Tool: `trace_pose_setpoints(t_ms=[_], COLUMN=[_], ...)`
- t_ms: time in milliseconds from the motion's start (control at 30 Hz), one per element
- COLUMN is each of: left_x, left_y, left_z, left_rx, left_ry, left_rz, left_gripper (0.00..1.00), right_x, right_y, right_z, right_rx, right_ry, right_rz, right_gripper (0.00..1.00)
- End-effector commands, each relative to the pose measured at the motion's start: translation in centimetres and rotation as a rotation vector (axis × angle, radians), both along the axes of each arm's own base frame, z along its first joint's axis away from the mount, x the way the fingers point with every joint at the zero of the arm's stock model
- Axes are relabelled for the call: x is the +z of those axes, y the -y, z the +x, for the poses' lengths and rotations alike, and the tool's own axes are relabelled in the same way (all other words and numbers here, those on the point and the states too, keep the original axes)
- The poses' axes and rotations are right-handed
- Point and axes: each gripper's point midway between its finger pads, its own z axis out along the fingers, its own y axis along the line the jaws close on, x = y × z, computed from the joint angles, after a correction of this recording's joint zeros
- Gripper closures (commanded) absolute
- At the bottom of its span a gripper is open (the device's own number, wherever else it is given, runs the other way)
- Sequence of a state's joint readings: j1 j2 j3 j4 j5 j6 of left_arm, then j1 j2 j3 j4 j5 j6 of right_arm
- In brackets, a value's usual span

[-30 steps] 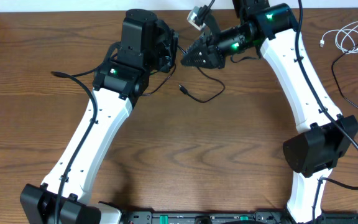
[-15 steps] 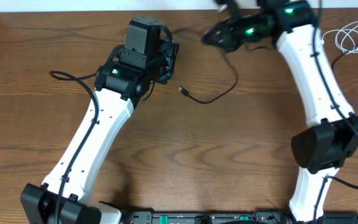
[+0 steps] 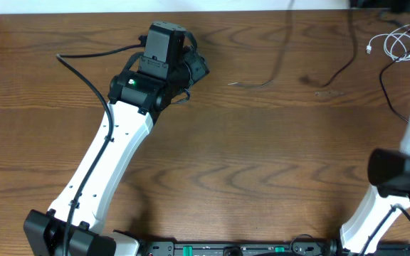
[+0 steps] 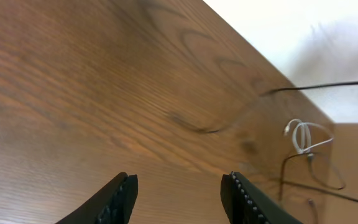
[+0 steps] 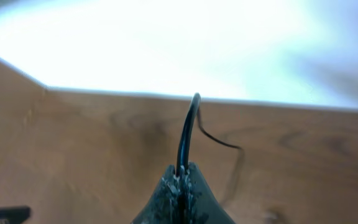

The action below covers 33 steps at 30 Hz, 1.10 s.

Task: Untangle cables
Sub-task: 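Carry the black cable to the back right with the right gripper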

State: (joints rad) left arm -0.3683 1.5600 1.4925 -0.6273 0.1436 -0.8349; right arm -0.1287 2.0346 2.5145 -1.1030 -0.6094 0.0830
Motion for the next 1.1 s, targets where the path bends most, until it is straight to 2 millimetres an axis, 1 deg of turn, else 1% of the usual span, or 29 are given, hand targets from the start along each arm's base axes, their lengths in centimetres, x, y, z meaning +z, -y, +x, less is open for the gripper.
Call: trace_pose_setpoints(t_ms=[0, 33, 67, 167, 267, 333, 400, 500, 533, 567, 633, 767, 900, 967, 1067], left_x=[-0.2, -0.2, -0.3, -0.3, -0.3, -0.3, -0.3, -0.3, -0.3, -0.3, -0.3, -0.3, -0.3, -0.3, -0.3], left_y=[-0.3, -0.3, -0.3, -0.3, -0.3, -0.3, -0.3, -0.3, -0.3, -0.3, -0.3, -0.3, -0.3, -0.3, -0.3], left_z=[0.2, 0.2, 0.2, 0.2, 0.2, 0.2, 0.2, 0.2, 0.2, 0.2, 0.2, 0.2, 0.2, 0.2, 0.2], left_rx=[-0.061, -0.061, -0.061, -0.061, -0.061, -0.061, -0.061, -0.061, -0.061, -0.061, -0.061, -0.061, -0.061, -0.061, -0.061], left_ry=[0.034, 0.034, 0.032, 0.032, 0.032, 0.032, 0.032, 0.032, 0.032, 0.032, 0.032, 0.032, 0.032, 0.032, 0.031], left_rz=[0.088, 0.089, 0.089, 0.089, 0.089, 0.089, 0.089, 0.089, 0.089, 0.089, 0.089, 0.089, 0.089, 0.089, 0.089], left_gripper=[0.52, 0.52, 0.52, 0.52, 0.52, 0.52, 0.52, 0.52, 0.52, 0.52, 0.52, 0.52, 0.52, 0.52, 0.51], right_x=[8.9, 10.1, 11.8, 14.2, 15.6, 16.0, 16.0, 15.4, 15.0, 14.6, 13.9, 11.6, 9.2, 8.1, 5.6], right_y=[1.7, 2.6, 4.4, 7.4, 10.0, 11.7, 13.5, 17.1, 18.7, 19.9, 22.4, 27.8, 31.6, 32.9, 34.5], right_z=[-4.7, -5.5, -6.8, -9.0, -10.9, -12.0, -12.9, -14.1, -14.6, -14.9, -15.8, -18.0, -19.1, -19.0, -18.9], right_rx=[-0.078, -0.110, -0.178, -0.282, -0.373, -0.430, -0.489, -0.597, -0.650, -0.688, -0.781, -1.030, -1.201, -1.245, -1.300], right_ry=[0.172, 0.194, 0.226, 0.283, 0.310, 0.311, 0.299, 0.271, 0.256, 0.245, 0.219, 0.139, 0.055, 0.019, -0.064], right_rz=[0.039, 0.043, 0.049, 0.039, 0.037, 0.044, 0.057, 0.074, 0.080, 0.078, 0.063, 0.007, -0.062, -0.083, -0.110], right_gripper=[0.99, 0.99, 0.99, 0.99, 0.99, 0.99, 0.99, 0.99, 0.99, 0.99, 0.99, 0.99, 0.99, 0.99, 0.99])
